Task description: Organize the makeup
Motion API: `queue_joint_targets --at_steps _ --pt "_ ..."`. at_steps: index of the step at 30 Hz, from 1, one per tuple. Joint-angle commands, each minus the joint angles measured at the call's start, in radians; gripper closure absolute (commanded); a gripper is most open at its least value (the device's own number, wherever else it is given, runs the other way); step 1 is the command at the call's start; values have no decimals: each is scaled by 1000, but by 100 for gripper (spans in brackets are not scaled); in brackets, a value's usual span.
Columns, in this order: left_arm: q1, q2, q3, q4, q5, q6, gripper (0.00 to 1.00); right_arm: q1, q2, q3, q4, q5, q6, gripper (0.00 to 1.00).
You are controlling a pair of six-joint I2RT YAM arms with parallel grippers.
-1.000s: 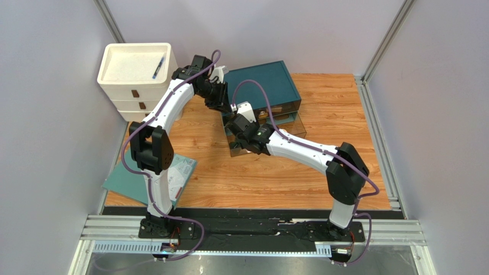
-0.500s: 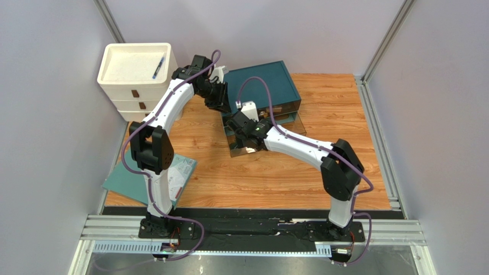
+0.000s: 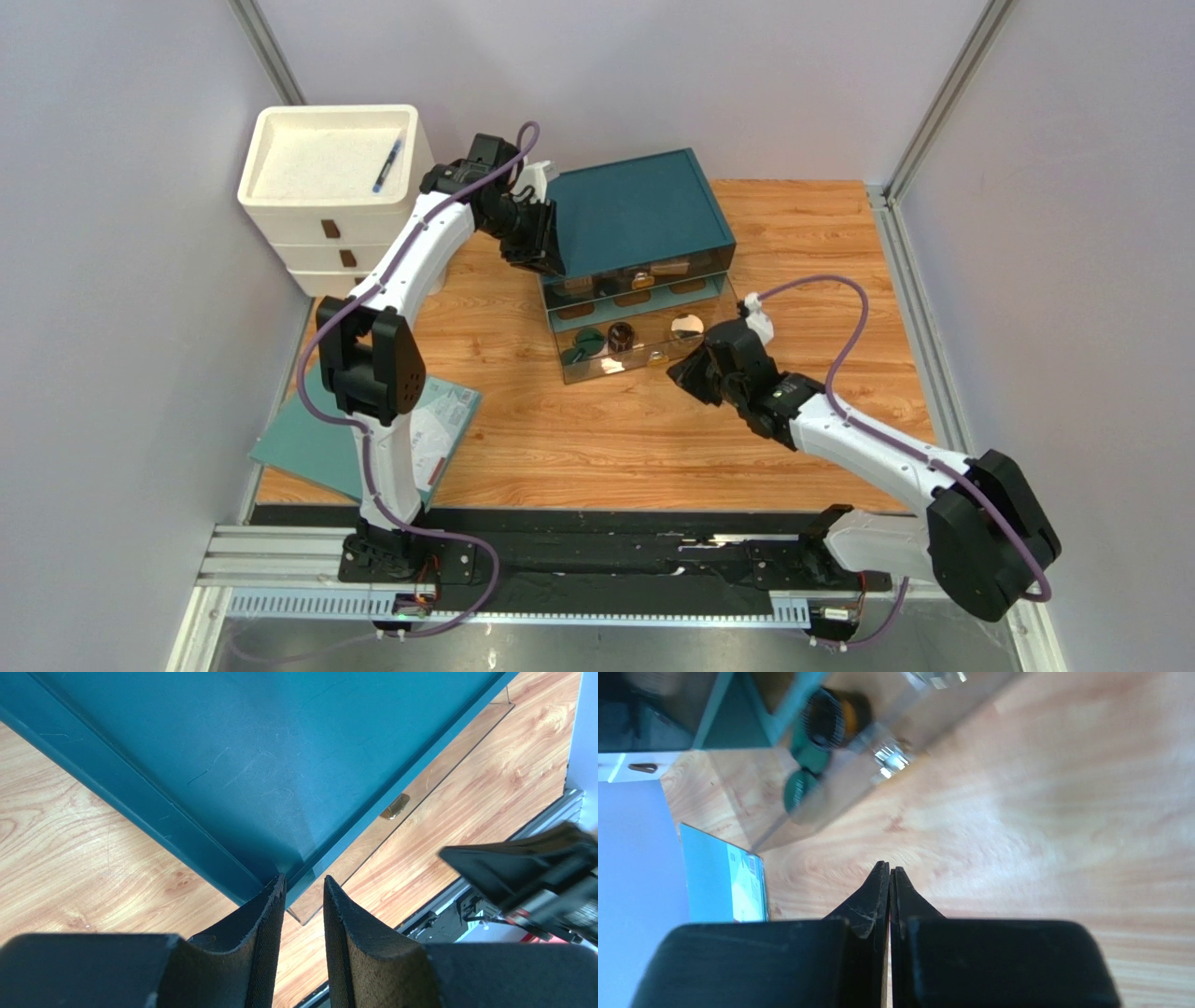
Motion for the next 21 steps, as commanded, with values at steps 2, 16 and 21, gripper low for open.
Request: queue_joint_targets --at_steps 2,16,21 --pt "15 64 -32 -213 -112 52 64 -40 19 -94 222 -118 226 100" --pt "17 60 -44 -206 -102 51 64 -133 328 -54 482 -249 344 100" --pt "17 58 -43 -212 -106 54 64 -156 390 29 523 -243 354 100"
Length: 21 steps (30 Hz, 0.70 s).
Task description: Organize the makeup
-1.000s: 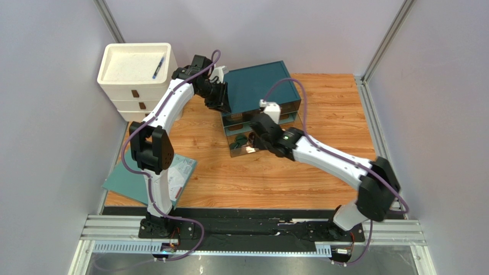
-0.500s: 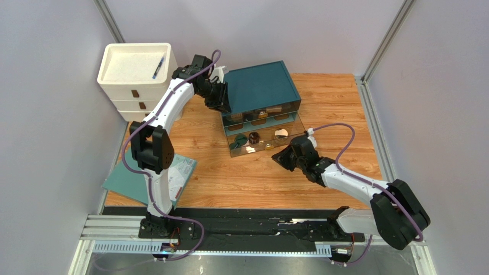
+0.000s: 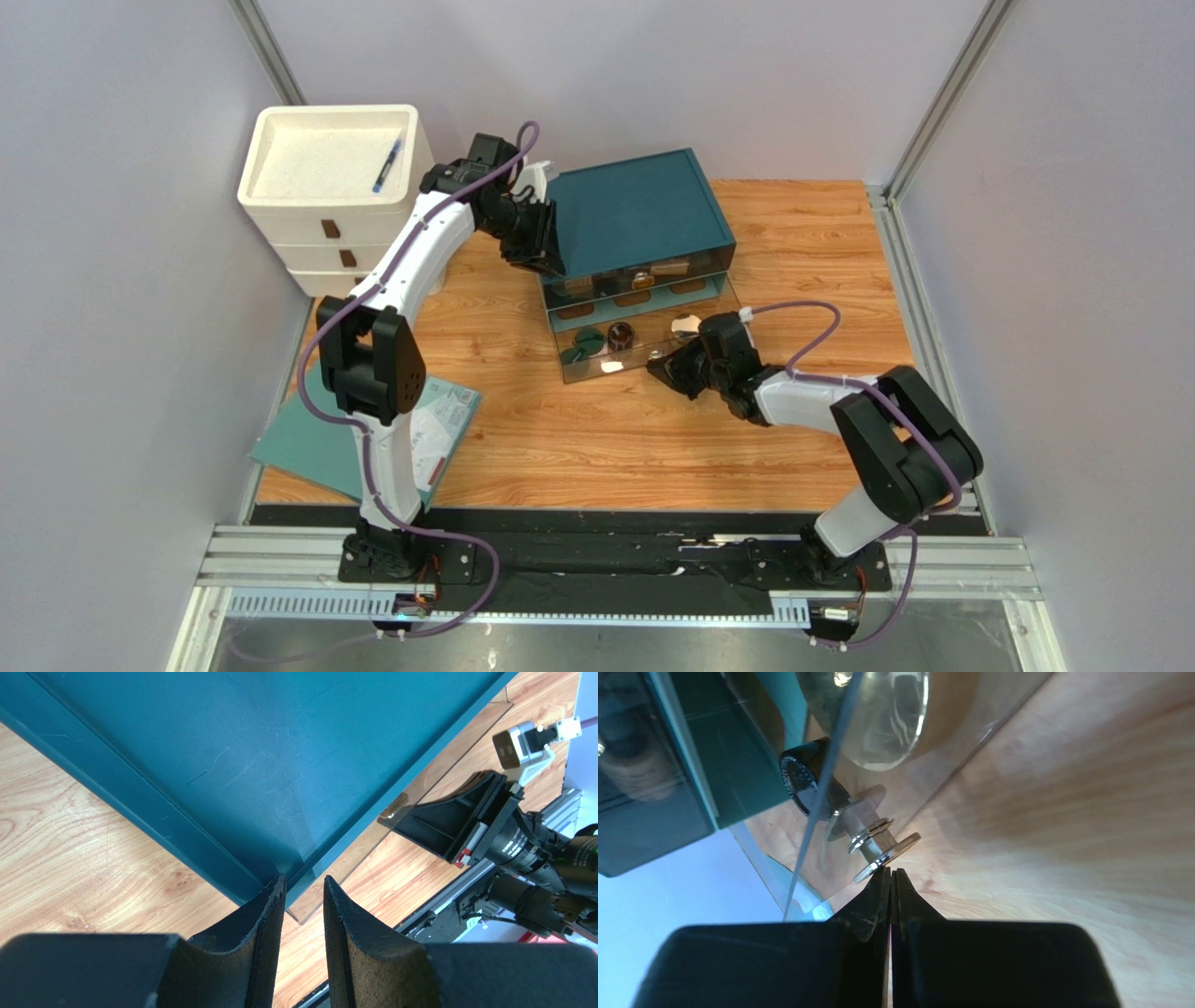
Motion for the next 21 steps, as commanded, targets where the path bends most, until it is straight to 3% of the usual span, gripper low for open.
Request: queue_joint_targets --at_steps 1,15,21 --pt "14 55 -50 -208 -115 55 64 -20 33 98 93 6 27 100" --pt "14 58 -41 -220 -120 65 64 -45 260 288 143 8 117 100" --pt "14 58 -35 -233 -131 78 64 -45 355 312 295 -29 184 100"
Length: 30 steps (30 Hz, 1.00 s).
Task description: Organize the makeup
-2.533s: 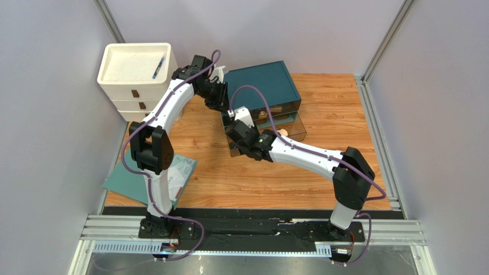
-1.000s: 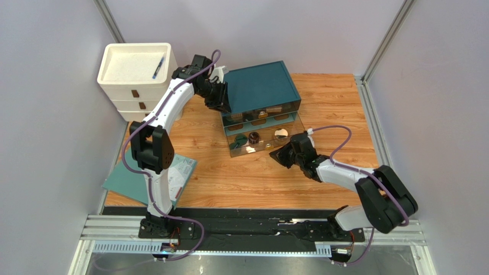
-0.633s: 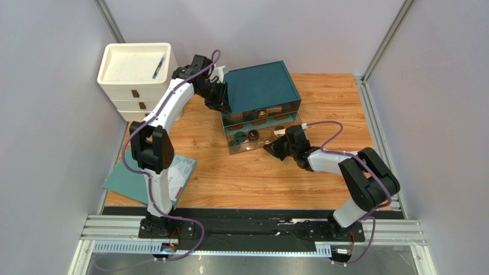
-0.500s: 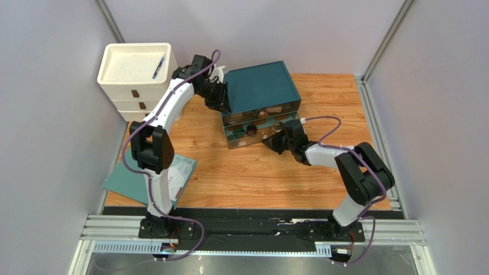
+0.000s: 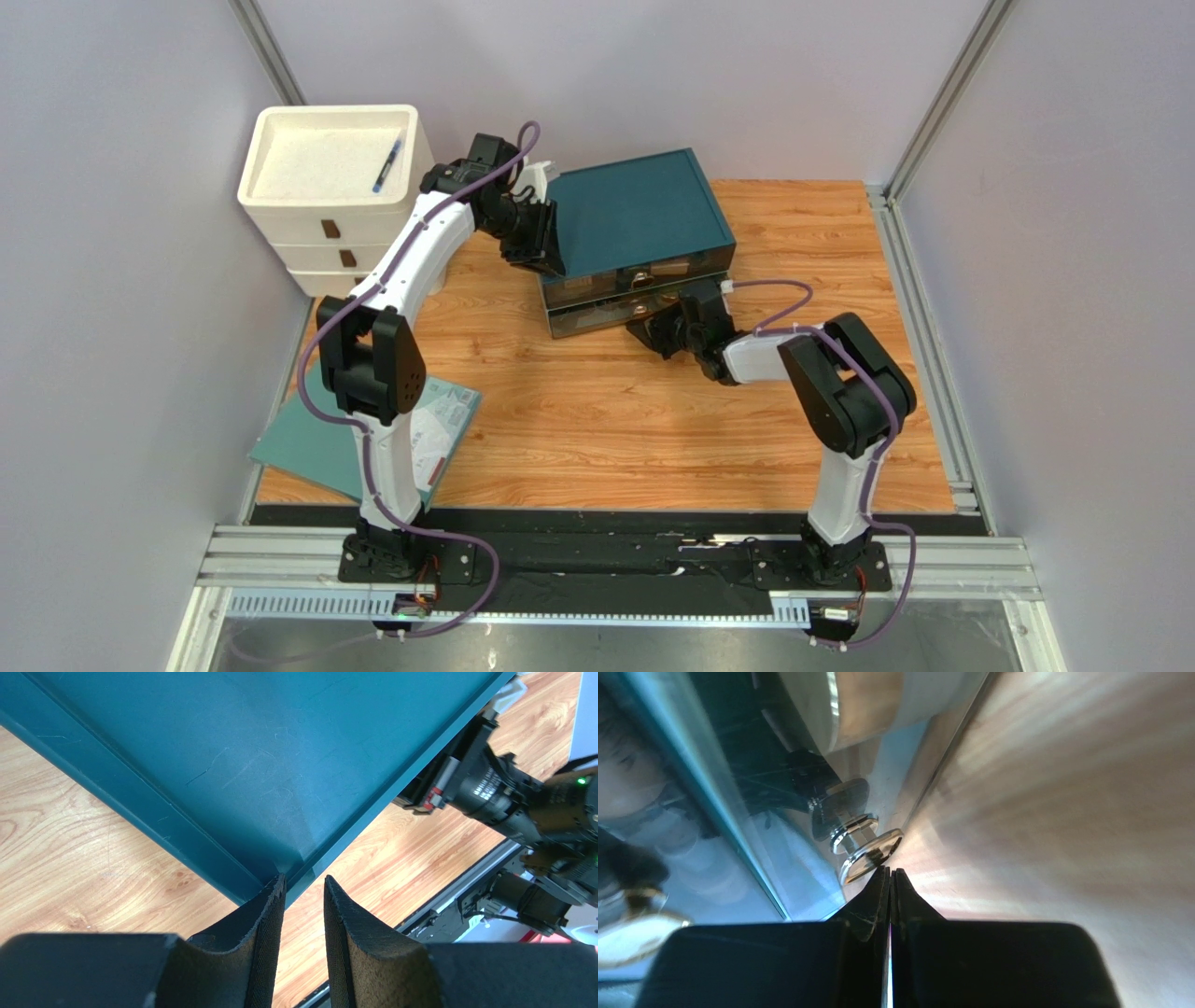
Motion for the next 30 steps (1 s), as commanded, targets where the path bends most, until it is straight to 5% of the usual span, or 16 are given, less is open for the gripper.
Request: queue_joint_targets --at_steps 1,9,17,23,28,30 --pt "14 56 -34 -236 -131 74 64 -5 61 58 206 -23 86 100" --pt "14 56 -3 -251 -140 74 64 -5 73 87 232 -40 87 100" --pt "30 9 161 -270 -82 48 64 -5 -195 -20 24 -57 -74 100" --pt "47 -106 170 -188 -7 4 63 -5 -506 -128 -195 -28 -273 59" --pt "47 -237 81 -73 46 -13 44 -5 -712 -81 -522 80 -467 36" --pt "47 -277 48 -36 46 -21 22 -5 -779 -54 -637 127 -568 29"
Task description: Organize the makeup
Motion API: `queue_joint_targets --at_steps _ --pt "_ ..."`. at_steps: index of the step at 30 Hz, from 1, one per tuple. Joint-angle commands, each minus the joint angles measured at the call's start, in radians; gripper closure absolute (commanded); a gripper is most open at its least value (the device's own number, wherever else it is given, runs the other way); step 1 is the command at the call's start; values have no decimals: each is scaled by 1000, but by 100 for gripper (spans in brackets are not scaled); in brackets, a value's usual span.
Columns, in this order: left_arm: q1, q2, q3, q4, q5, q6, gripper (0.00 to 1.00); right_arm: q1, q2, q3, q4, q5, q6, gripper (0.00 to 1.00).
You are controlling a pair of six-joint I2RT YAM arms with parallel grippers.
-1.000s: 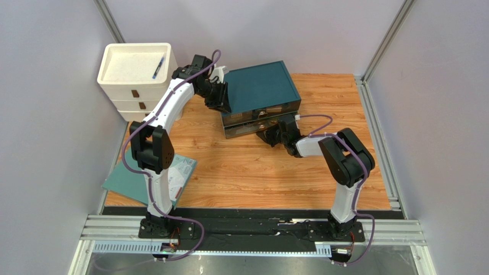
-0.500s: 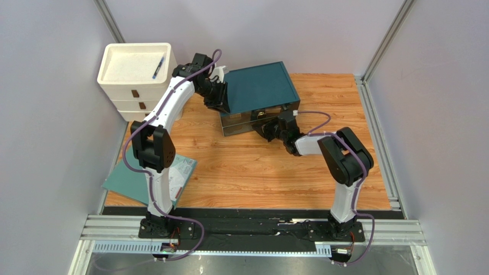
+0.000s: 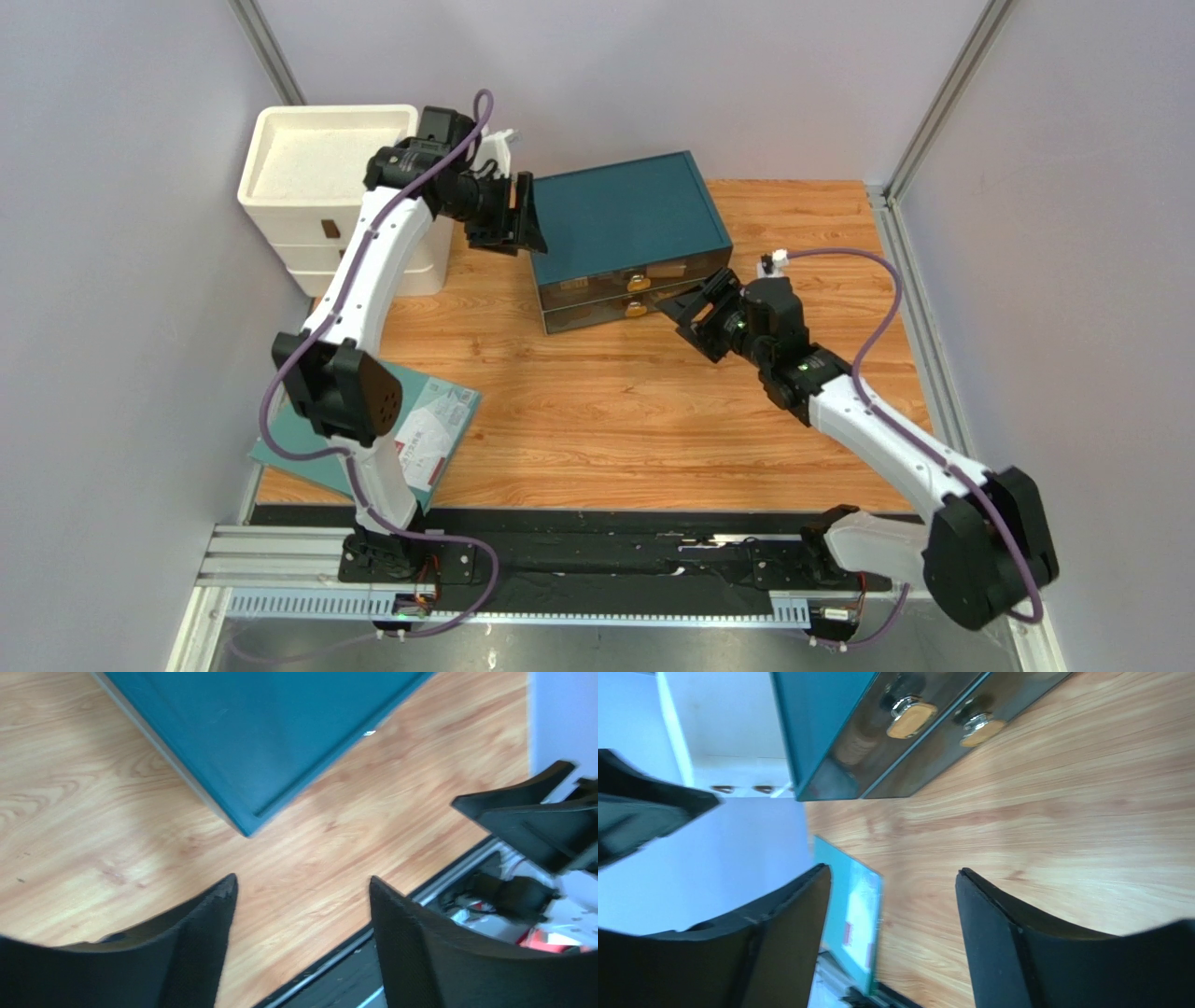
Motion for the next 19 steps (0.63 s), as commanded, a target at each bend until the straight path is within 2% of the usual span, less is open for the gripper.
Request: queue_joint_targets --at_steps 1,2,6,11,12,16,19 --pt "-7 -179 -76 127 56 -22 9 -4 -130 78 -325 162 -266 27" --pt "-6 -194 -92 139 63 -24 1 -7 -144 107 -392 184 -298 25" --pt "-6 -253 -148 176 54 -27 1 -4 -198 147 -514 284 -421 18" --pt "-6 -307 -214 190 43 -24 1 -6 -247 162 -589 371 -476 8" --pt "-6 -323 -230 201 45 -24 0 -4 -256 161 -592 385 -482 1" --pt "-6 -365 -274 247 117 -8 1 -4 -284 145 -588 410 -485 0" --pt "-6 -394 -294 274 97 -25 0 -4 -285 142 -595 416 -479 0"
